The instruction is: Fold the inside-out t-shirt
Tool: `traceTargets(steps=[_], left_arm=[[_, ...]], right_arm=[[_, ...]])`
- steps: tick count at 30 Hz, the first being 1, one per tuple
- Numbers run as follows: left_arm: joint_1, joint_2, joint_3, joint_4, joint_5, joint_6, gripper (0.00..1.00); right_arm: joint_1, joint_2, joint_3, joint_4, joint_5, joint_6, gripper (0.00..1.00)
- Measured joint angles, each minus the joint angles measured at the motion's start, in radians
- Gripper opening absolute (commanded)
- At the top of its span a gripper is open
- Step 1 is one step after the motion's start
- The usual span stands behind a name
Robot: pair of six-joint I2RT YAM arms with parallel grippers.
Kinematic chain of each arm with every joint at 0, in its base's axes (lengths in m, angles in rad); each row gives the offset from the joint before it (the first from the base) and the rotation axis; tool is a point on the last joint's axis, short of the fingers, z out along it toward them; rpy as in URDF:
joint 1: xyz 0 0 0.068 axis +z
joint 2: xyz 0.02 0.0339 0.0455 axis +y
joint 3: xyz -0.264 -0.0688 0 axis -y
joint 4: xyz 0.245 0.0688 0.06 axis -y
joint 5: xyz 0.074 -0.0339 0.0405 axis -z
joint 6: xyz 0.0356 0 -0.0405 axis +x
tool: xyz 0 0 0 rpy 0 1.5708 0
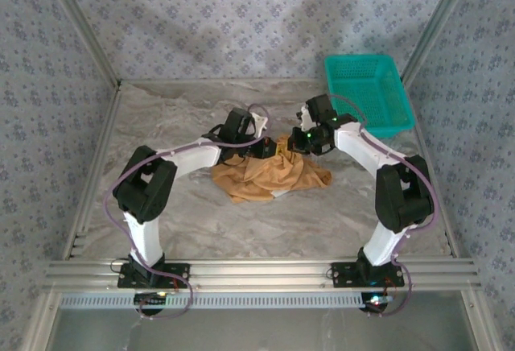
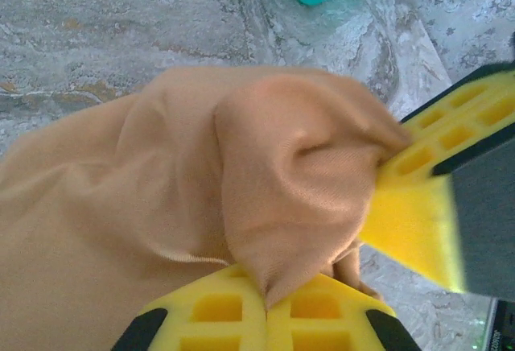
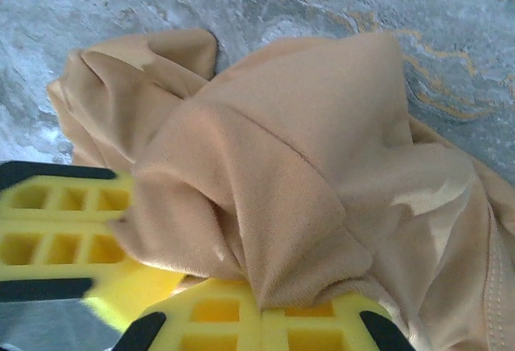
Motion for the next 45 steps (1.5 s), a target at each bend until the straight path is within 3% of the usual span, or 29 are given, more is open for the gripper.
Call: traceTargets(steps=[5,15,16,18,19,23,32,40,42,45], left_arm=[[0.001,-0.056,0.013,-0.037,0.028,-0.011,0.00],[0.060,-0.166,-0.169,0.079,0.097,-0.108,0.00],[0.060,-0.166,-0.181,0.099,0.103,-0.116,0.00],[0.055,-0.165,-0.196,0.136,0.112,-0.133,0.00],[0.053,-0.163,-0.198,0.153,0.114,-0.138,0.00],[0.044,-0.143,-0.198,0.219,0.117,-0.154,0.00],[0.037,-0.102,-0.198,0.237,0.117,-0.159,0.00],[0.037,-0.102,-0.196,0.236,0.117,-0.159,0.00],[0.038,-0.102,-0.196,0.236,0.117,-0.159,0.00],[0.038,-0.102,-0.196,0.230,0.117,-0.158,0.00]], right_arm=[[-0.004,0.023,-0.043,0.036,0.050,-0.006,0.00],[-0.017,0.045,-0.062,0.125,-0.050,-0.028,0.00],[-0.017,0.041,-0.063,0.119,-0.051,-0.028,0.04],[-0.016,0.021,-0.069,0.098,-0.050,-0.023,0.28],[-0.015,0.009,-0.073,0.088,-0.038,-0.022,0.34],[-0.003,-0.057,-0.091,0.024,0.015,-0.012,0.42],[0.060,-0.219,-0.145,-0.067,0.103,-0.020,0.38],[0.118,-0.124,-0.117,-0.054,0.101,-0.021,0.39],[0.127,-0.067,-0.082,-0.049,0.105,-0.027,0.28],[0.128,-0.020,-0.039,-0.043,0.121,-0.034,0.02]])
